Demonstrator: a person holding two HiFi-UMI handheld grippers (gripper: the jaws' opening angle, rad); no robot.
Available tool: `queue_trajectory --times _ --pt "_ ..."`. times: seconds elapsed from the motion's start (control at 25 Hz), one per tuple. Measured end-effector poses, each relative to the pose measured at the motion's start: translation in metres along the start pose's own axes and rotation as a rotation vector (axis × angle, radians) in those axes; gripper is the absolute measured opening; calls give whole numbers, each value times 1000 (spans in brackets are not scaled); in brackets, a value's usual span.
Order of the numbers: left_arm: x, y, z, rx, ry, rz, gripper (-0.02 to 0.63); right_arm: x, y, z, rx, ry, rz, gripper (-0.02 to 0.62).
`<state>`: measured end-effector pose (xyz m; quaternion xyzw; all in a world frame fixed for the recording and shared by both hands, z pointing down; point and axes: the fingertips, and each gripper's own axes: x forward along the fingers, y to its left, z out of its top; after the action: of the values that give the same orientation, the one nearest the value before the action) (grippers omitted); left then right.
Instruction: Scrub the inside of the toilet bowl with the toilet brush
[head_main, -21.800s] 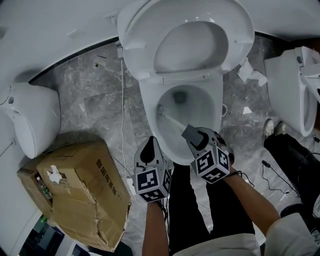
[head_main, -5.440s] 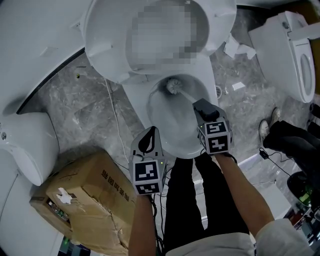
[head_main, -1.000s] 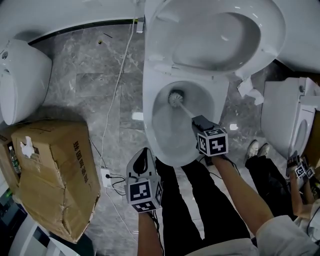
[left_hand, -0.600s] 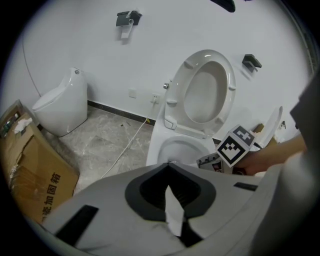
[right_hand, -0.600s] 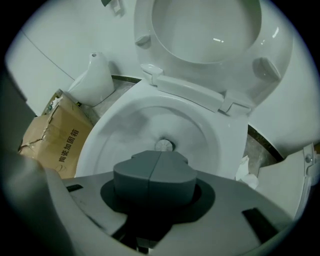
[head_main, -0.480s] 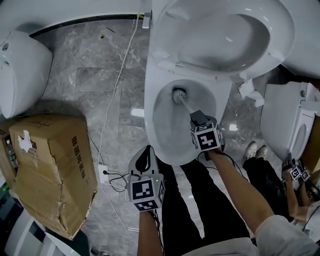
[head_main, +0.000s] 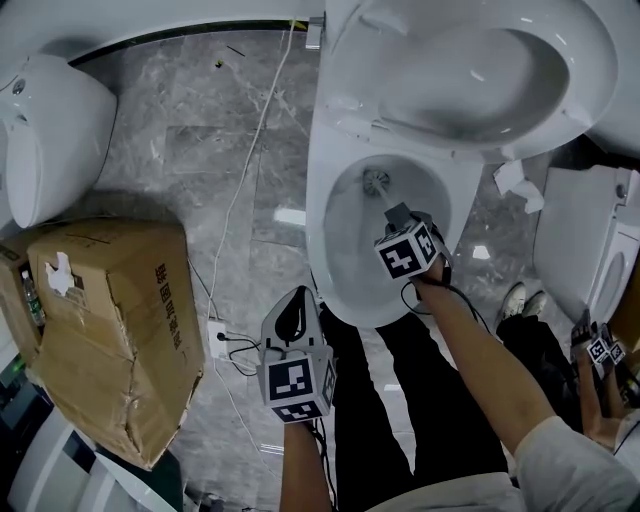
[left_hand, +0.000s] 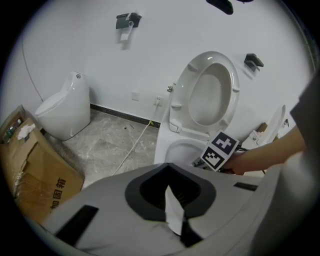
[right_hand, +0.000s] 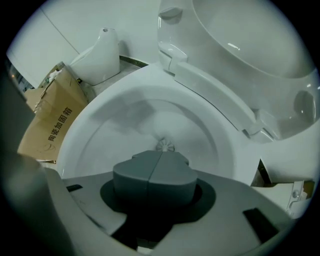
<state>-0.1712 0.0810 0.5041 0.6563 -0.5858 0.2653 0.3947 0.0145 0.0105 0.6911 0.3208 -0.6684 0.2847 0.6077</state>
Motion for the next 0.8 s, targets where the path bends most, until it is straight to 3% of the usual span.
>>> queue_trajectory --times 0.24,0.52,0.8 --pt "-1 4 -1 -6 -2 -2 21 5 -3 1 0 2 5 186" --pt "-5 -3 5 26 -3 -21 21 -13 1 -7 -34 -16 -48 173" --pt "-11 -14 25 75 -20 -48 21 -55 2 -23 43 -78 -41 172"
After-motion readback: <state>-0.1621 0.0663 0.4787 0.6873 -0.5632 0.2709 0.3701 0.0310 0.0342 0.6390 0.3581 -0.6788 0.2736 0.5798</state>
